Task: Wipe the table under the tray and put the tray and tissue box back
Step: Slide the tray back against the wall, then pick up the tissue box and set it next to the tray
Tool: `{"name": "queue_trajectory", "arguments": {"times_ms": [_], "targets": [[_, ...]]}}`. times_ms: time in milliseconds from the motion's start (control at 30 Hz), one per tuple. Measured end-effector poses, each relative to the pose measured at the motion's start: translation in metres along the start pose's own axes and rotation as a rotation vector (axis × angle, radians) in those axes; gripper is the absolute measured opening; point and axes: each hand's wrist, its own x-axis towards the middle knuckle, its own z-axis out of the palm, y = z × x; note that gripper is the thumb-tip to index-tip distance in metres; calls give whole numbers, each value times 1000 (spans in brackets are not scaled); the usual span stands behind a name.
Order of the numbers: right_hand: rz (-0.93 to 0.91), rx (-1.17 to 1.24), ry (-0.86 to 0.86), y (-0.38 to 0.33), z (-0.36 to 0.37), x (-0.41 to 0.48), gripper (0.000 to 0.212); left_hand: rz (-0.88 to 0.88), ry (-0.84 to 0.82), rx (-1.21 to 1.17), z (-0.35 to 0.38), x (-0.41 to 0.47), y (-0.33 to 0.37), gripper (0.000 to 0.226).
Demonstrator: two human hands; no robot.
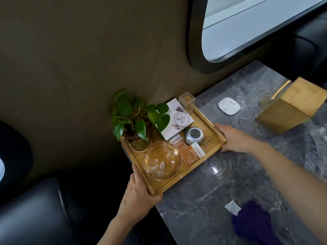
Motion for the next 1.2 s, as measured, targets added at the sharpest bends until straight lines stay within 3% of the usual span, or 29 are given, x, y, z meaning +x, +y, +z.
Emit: {"name": "queue_trajectory", "arguments": {"times_ms": [100,200,300,433,533,600,733,867,967,1033,1100,1200], "targets": [[13,-40,-11,-1,-1,-1,85,-28,-73,94,-10,3,1,120],[52,-64,-22,-1,-8,-8,82,-5,-121,215,-31,7,5,96],[78,-73,-8,2,-18,-17,78,57,-158,321,-52,9,19,76],[101,-51,18,8,-34,-36,74,188,-239,347,-69,6,54,68],[108,-27,61,10,-47,-52,65,293,-276,336,-70,2,98,46],[114,-15,112,14,-55,-62,59,389,-289,341,-65,5,129,40],[138,38,251,26,-75,-81,47,546,-248,357,-43,22,194,54],[156,49,583,44,-95,-96,32,750,-154,195,-14,41,268,46],[258,211,950,61,-101,-97,31,753,-83,-68,14,61,314,44],[338,397,1118,75,-101,-91,42,692,-120,-230,35,78,336,51],[419,660,1164,87,-98,-83,61,617,-222,-336,55,94,351,63],[510,1109,1068,103,-90,-67,87,463,-393,-404,82,114,366,72]]}}
